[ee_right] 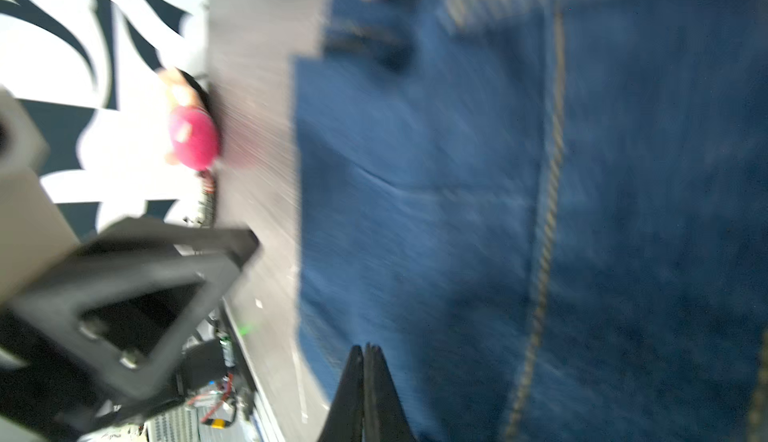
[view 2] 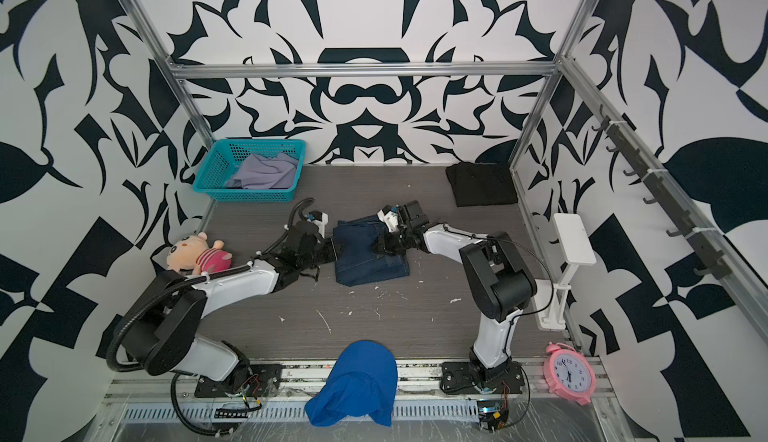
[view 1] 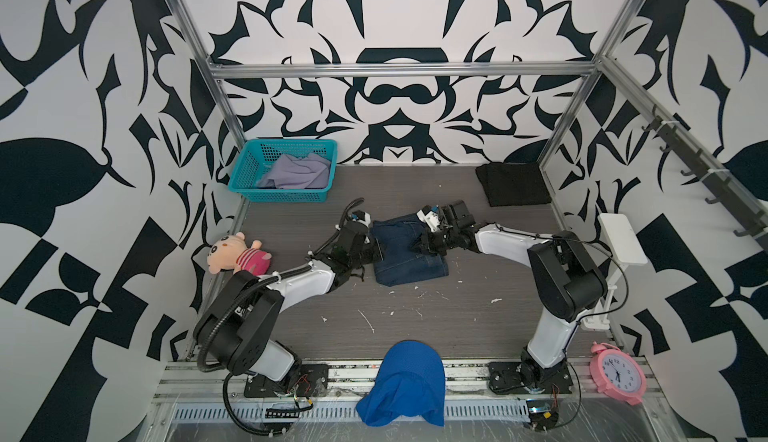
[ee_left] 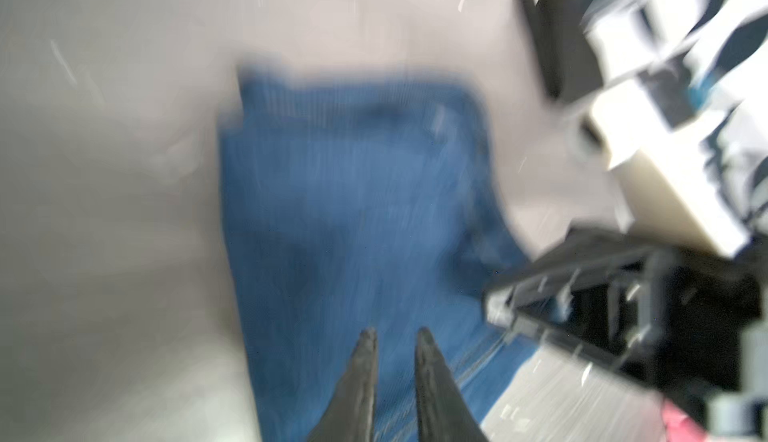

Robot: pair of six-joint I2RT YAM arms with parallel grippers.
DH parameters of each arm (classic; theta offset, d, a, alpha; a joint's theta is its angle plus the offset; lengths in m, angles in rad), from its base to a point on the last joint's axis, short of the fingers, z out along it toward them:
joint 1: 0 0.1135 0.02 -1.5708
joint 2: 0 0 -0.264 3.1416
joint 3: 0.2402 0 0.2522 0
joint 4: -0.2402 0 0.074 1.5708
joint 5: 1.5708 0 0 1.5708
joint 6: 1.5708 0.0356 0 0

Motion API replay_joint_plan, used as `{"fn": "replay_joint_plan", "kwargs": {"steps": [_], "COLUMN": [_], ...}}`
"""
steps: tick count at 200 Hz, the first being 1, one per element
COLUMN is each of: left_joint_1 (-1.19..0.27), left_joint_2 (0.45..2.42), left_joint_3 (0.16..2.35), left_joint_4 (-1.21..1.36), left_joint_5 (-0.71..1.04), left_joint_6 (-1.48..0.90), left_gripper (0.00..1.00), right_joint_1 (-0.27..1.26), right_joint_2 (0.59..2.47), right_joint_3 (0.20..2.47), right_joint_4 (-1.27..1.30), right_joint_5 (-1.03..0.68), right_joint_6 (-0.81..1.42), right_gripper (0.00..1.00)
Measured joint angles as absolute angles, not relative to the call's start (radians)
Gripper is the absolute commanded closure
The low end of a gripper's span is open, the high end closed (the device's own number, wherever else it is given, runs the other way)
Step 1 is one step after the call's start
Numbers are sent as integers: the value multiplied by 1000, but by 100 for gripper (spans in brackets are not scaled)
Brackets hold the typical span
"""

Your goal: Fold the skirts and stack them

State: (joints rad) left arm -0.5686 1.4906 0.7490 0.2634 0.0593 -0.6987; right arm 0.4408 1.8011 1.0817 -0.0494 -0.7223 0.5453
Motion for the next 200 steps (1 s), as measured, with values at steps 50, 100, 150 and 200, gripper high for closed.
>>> {"fn": "replay_joint_plan", "kwargs": {"steps": [50,100,150,200], "left_joint_1": [-482,-438,-424,-570], "left_joint_2": [1691,1933,1849,1667], "left_joint_3": [947,967,961,1007], "left_joint_4": [289,358,302,162], "left_joint_5": [125,186,158,54], "left_joint_6": [-633,-637,-639,-603], "left_gripper": [82,83,80,79], "right_joint_1": [422,398,393,313], "right_joint_2": [1904,2087,1952,1647], "right_joint_3": [1272,1279,1264,1154], "right_joint_4": [-22,-28,-60,-128], "right_joint_5": [-701,-628,-607,-546], "right_joint_6": [562,562,545,477], "right_gripper": [90,88,40,1]}}
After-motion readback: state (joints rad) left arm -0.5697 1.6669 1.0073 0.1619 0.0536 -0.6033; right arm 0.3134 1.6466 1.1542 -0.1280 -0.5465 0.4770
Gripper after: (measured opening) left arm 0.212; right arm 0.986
